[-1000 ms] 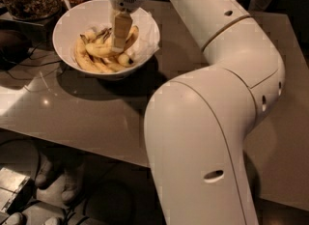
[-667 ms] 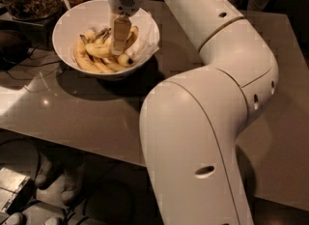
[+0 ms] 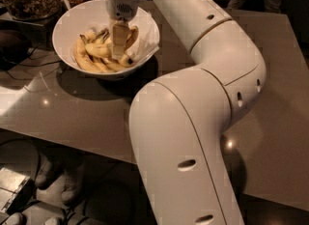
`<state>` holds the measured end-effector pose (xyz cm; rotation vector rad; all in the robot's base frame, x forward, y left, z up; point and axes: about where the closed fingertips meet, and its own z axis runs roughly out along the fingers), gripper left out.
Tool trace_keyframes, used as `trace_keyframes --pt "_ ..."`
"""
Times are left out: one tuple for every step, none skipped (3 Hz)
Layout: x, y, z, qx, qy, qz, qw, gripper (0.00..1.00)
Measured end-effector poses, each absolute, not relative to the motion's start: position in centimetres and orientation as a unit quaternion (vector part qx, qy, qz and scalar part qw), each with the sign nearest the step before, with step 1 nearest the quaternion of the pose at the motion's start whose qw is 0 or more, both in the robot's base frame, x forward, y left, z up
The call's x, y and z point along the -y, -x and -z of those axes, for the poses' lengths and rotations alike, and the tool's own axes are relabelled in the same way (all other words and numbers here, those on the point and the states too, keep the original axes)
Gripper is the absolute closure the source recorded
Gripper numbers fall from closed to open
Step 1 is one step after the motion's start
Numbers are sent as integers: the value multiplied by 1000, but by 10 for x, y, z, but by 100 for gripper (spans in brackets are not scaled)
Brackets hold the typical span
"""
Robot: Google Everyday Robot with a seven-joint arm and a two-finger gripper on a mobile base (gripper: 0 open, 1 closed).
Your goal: Pick banana from white bowl
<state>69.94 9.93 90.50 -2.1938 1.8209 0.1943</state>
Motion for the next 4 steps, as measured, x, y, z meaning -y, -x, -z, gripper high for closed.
trace_keyframes --pt "-102 -698 -898 -625 766 -68 132 46" --pt "-102 -698 -898 -625 766 -68 132 67" --pt "-102 -698 -898 -625 766 -68 133 91" --pt "-108 -706 -900 -625 762 -65 153 100"
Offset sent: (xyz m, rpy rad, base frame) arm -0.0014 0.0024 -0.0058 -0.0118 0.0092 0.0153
